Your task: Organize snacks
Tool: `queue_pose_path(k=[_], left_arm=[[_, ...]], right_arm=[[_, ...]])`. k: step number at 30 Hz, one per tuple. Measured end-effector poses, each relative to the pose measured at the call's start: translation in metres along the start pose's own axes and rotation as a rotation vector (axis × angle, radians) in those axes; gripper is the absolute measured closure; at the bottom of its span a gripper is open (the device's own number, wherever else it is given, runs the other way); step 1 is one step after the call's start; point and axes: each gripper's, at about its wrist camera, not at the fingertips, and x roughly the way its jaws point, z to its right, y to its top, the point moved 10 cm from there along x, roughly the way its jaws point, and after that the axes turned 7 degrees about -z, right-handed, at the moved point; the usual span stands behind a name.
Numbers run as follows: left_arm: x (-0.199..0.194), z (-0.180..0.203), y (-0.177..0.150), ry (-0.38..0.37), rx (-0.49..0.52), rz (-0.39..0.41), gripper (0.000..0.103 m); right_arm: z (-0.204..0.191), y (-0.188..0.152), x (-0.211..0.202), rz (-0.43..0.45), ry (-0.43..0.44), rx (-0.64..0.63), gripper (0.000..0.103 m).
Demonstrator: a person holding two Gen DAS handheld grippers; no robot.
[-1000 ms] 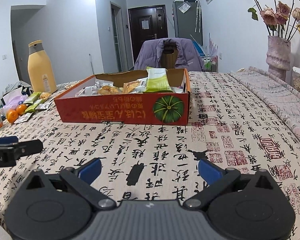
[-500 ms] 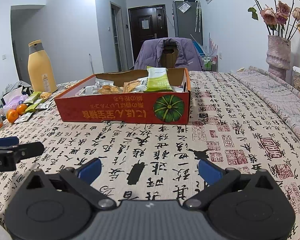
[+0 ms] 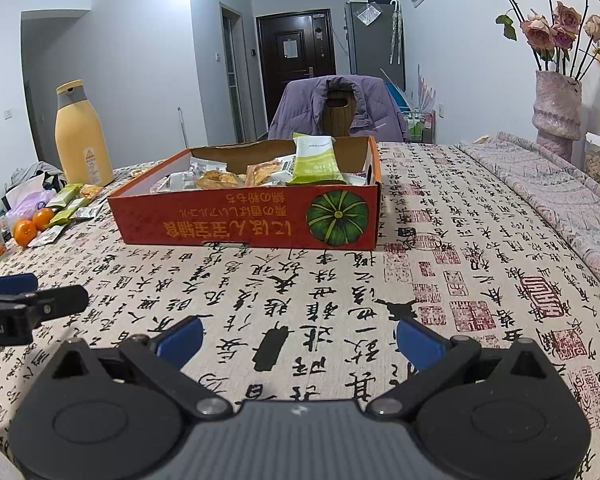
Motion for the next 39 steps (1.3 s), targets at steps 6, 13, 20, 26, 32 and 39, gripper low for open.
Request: queue_pose_path(k=[6,13,20,26,32,39], left_arm=[[-0.0003,0.0002,0.0005,0.0,0.002,0.002,0.0],[-0.0027,0.0017,0.0006,-0.004,0.008,0.007,0.0],[-0.0048,0.003,-0.0004,-0.007,0.01,0.011,0.0],[-0.0069,0.0035,-0.0007,-0.008,0.012,0.015,0.0],[-0.007,0.0032,-0.0007,-0.016,0.008,0.013,0.0],[-0.0092,0.0044,-0.0009,-0.023,0.012,0.023,0.0]], right_arm=[[-0.0009,0.0012,-0.0002,0.0,-0.001,-0.002,0.0],[-0.0012,0.0011,-0.0004,0.0,0.0,-0.003,0.0],[-0.0028,0.0026,-0.0018,0.003,-0.003,-0.006,0.0],[-0.0027,0.0024,-0.0018,0.004,-0.003,-0.006,0.0],[-0.0028,0.0022,-0.0017,0.003,-0.002,-0.006,0.0],[-0.0044,0.0019,-0.0027,0.002,-0.002,-0.009,0.0]])
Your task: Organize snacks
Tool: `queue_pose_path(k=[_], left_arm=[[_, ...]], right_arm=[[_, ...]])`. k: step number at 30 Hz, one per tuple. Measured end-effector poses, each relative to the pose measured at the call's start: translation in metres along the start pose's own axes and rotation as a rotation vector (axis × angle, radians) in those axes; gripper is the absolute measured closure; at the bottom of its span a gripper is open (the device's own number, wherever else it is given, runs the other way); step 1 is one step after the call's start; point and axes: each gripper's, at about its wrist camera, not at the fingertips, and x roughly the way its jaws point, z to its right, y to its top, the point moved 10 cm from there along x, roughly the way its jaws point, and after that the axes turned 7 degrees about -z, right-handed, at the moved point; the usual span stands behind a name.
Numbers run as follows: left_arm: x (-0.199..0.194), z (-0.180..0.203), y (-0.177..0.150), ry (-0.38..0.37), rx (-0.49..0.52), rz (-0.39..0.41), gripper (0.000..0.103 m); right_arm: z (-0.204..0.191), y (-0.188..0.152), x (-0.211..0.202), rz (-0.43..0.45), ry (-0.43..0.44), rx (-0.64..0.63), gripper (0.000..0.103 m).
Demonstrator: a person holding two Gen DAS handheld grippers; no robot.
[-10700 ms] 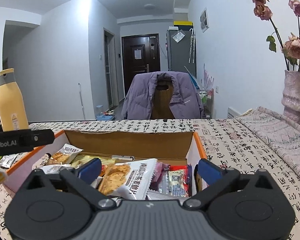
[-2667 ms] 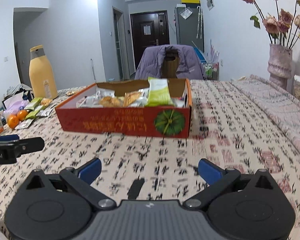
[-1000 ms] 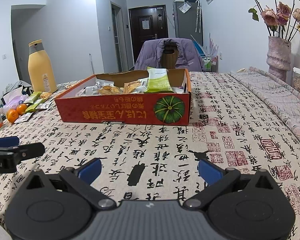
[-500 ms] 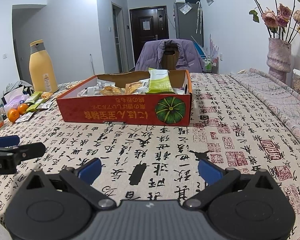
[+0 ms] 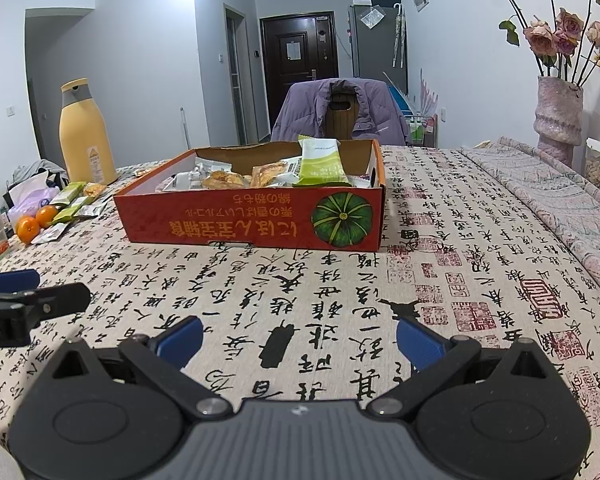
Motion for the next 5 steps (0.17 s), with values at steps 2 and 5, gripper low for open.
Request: queue_pose_path(k=[2,5], left_arm=[[-0.0008,0.0015,-0.0001,-0.005,0.006,0.006,0.0],[0.0001,0.0036,0.0003,-0.014,0.008,0.006,0.0]], right_arm=[[-0.0006,-0.0007,0.0009,-0.003,0.0,-0.001,0.0],[-0.0007,-0.002,0.0033,-0.008,0.003,-0.001,0.0]])
